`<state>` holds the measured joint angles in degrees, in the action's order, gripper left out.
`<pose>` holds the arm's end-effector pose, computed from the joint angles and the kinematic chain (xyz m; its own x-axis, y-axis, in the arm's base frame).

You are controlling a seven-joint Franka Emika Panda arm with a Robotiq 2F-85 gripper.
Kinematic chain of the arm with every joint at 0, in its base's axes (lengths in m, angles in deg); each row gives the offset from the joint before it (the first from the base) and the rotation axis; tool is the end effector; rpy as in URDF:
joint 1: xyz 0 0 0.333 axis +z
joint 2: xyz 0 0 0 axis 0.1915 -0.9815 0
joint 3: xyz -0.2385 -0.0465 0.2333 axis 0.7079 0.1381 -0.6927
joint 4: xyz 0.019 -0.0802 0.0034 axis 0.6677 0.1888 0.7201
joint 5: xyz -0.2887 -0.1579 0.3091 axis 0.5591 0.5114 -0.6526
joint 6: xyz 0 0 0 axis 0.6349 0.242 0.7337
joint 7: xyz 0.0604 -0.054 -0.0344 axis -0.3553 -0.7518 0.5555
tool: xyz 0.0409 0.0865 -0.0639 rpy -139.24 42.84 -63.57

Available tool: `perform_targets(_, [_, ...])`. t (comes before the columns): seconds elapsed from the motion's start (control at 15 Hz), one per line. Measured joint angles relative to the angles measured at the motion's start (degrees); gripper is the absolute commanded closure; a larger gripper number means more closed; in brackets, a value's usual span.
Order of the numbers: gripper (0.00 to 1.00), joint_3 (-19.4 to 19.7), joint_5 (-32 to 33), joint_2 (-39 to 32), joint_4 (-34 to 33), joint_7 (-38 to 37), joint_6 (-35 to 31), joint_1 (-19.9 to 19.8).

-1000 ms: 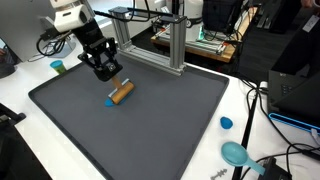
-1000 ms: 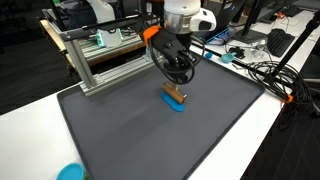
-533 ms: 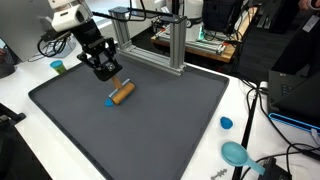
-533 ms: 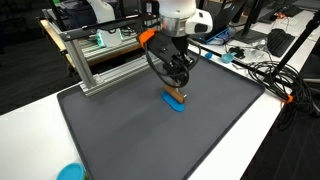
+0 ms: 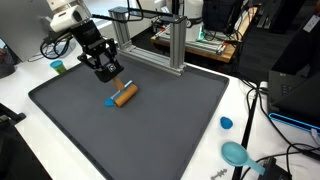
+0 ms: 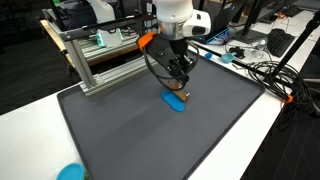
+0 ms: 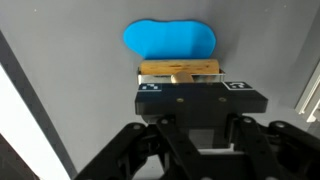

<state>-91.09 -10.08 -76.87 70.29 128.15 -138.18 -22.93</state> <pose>0.7293 -0.0880 0.2789 0.0733 0.9655 0.2500 0.9966 -0.0613 -0.0556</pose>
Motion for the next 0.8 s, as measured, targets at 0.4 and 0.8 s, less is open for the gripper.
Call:
perform_targets(0.4, [0.53, 0.9, -2.5, 11.9, 4.8, 2.4, 0.0, -1.9])
perform_targets(0.8, [0.78, 1.7, -2.5, 14.3, 7.5, 2.4, 0.4, -1.1])
